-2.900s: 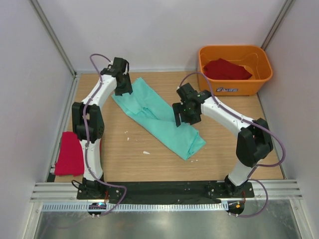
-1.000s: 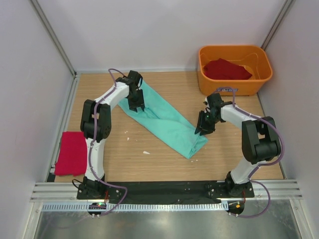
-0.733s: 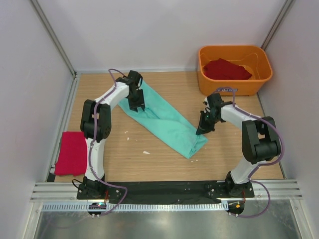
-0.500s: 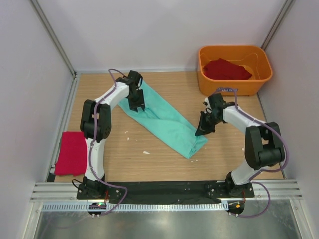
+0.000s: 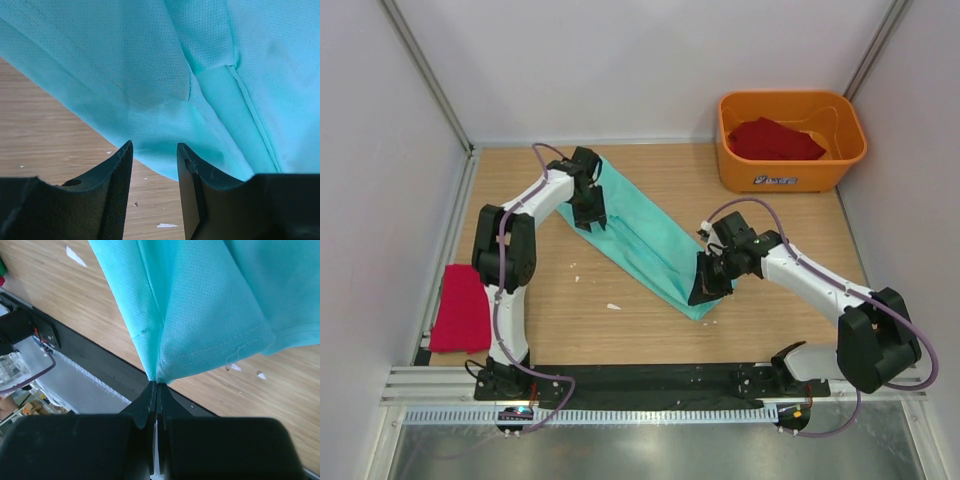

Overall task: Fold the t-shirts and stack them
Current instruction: Fold the tshirt

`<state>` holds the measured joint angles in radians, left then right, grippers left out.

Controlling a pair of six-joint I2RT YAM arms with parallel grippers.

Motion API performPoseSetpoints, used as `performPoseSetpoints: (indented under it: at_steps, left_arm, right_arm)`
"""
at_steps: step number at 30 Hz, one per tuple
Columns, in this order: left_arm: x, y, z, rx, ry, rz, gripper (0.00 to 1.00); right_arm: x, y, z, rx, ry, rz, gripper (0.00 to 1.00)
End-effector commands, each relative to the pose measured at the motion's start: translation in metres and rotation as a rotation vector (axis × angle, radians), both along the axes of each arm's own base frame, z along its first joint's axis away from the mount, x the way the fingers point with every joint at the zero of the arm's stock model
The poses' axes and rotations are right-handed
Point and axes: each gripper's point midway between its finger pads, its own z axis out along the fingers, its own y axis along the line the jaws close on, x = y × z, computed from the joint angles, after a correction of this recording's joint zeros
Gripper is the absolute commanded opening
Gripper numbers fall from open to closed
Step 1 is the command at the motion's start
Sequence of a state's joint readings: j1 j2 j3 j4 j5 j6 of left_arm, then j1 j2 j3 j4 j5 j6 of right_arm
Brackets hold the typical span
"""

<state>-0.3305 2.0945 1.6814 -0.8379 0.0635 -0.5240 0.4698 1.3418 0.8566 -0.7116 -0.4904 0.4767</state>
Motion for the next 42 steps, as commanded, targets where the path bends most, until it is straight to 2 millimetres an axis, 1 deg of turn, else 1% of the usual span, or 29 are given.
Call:
performPoseSetpoints:
  at_steps: [1, 6, 7, 9, 10, 12, 13, 16, 18, 19, 20, 21, 22, 23, 24, 25, 26, 27, 28, 29, 30, 31, 33, 34, 35, 36, 37, 40, 42]
  left_arm:
    - [0.002, 0.007, 0.026, -0.002, -0.062, 0.012, 0.42]
    - [-0.001, 0.007, 0.027, -0.013, -0.054, -0.007, 0.42]
    - [-0.001, 0.006, 0.026, -0.015, -0.053, -0.011, 0.42]
    - [-0.002, 0.006, 0.026, -0.020, -0.050, -0.017, 0.42]
    - [-0.003, 0.005, 0.026, -0.023, -0.047, -0.023, 0.42]
    - [-0.004, 0.005, 0.025, -0.026, -0.044, -0.027, 0.42]
    - [-0.005, 0.004, 0.025, -0.032, -0.042, -0.035, 0.42]
    - [-0.009, 0.003, 0.020, -0.040, -0.029, -0.044, 0.42]
    - [-0.010, 0.001, 0.022, -0.052, -0.033, -0.047, 0.42]
    - [-0.013, 0.001, 0.019, -0.056, -0.027, -0.047, 0.42]
    - [-0.013, 0.000, 0.022, -0.066, -0.035, -0.049, 0.42]
    - [-0.014, 0.001, 0.022, -0.068, -0.036, -0.046, 0.42]
    - [-0.014, 0.000, 0.023, -0.070, -0.040, -0.048, 0.42]
    - [-0.015, 0.000, 0.024, -0.070, -0.038, -0.050, 0.42]
    - [-0.016, 0.001, 0.025, -0.069, -0.037, -0.050, 0.42]
    - [-0.015, 0.001, 0.025, -0.069, -0.039, -0.051, 0.42]
    - [-0.016, 0.001, 0.025, -0.068, -0.038, -0.053, 0.42]
    - [-0.016, 0.002, 0.026, -0.067, -0.042, -0.054, 0.42]
    - [-0.016, 0.002, 0.025, -0.067, -0.039, -0.054, 0.42]
    - [-0.017, 0.002, 0.024, -0.063, -0.037, -0.052, 0.42]
    - [-0.018, 0.002, 0.023, -0.067, -0.032, -0.052, 0.42]
    - [-0.019, 0.002, 0.022, -0.068, -0.030, -0.051, 0.42]
    - [-0.020, 0.000, 0.018, -0.083, -0.021, -0.048, 0.42]
    - [-0.021, 0.000, 0.015, -0.088, -0.014, -0.045, 0.42]
    - [-0.021, -0.001, 0.014, -0.094, -0.011, -0.043, 0.42]
    - [-0.021, -0.001, 0.012, -0.095, -0.007, -0.039, 0.42]
    - [-0.023, -0.002, 0.009, -0.103, 0.004, -0.037, 0.42]
    - [-0.019, -0.001, 0.008, -0.119, 0.001, -0.027, 0.42]
    - [-0.017, 0.001, 0.008, -0.131, 0.001, -0.019, 0.42]
  right_arm:
    - [-0.014, 0.015, 0.014, 0.067, 0.012, 0.012, 0.04]
    - [-0.034, 0.040, 0.019, 0.131, 0.052, 0.048, 0.04]
    - [-0.038, 0.043, 0.017, 0.135, 0.065, 0.053, 0.04]
    - [-0.040, 0.053, 0.018, 0.163, 0.079, 0.044, 0.04]
    - [-0.047, 0.058, 0.017, 0.167, 0.095, 0.056, 0.04]
    - [-0.047, 0.068, 0.019, 0.194, 0.103, 0.045, 0.04]
    - [-0.049, 0.070, 0.018, 0.193, 0.110, 0.041, 0.05]
    - [-0.046, 0.071, 0.016, 0.198, 0.114, -0.003, 0.08]
    - [-0.044, 0.077, 0.022, 0.236, 0.105, -0.004, 0.18]
    - [-0.049, 0.079, 0.023, 0.256, 0.121, 0.001, 0.23]
    - [-0.050, 0.084, 0.028, 0.287, 0.104, 0.027, 0.35]
    - [-0.053, 0.085, 0.029, 0.293, 0.109, 0.045, 0.40]
    - [-0.054, 0.084, 0.031, 0.290, 0.077, 0.098, 0.42]
    - [-0.059, 0.070, 0.020, 0.191, 0.097, 0.092, 0.45]
    - [-0.051, 0.065, 0.023, 0.140, 0.035, 0.110, 0.45]
    - [-0.048, 0.055, 0.018, 0.072, 0.005, 0.116, 0.46]
    - [-0.042, 0.035, 0.007, -0.049, -0.049, 0.124, 0.45]
    - [-0.034, 0.033, 0.011, -0.076, -0.087, 0.122, 0.43]
    - [-0.030, 0.032, 0.010, -0.096, -0.107, 0.120, 0.36]
    - [-0.024, 0.034, 0.010, -0.098, -0.133, 0.114, 0.31]
    - [-0.022, 0.037, 0.007, -0.097, -0.130, 0.112, 0.28]
    - [-0.021, 0.040, 0.000, -0.107, -0.107, 0.117, 0.26]
    - [-0.018, 0.051, -0.005, -0.109, -0.112, 0.132, 0.25]
    - [-0.020, 0.056, -0.008, -0.119, -0.116, 0.152, 0.27]
    - [-0.021, 0.058, -0.017, -0.147, -0.101, 0.162, 0.29]
    - [-0.017, 0.060, -0.017, -0.160, -0.118, 0.168, 0.32]
    - [-0.019, 0.063, -0.019, -0.173, -0.122, 0.184, 0.35]
    - [-0.019, 0.068, -0.026, -0.210, -0.128, 0.209, 0.36]
    - [-0.025, 0.071, -0.033, -0.246, -0.118, 0.241, 0.36]
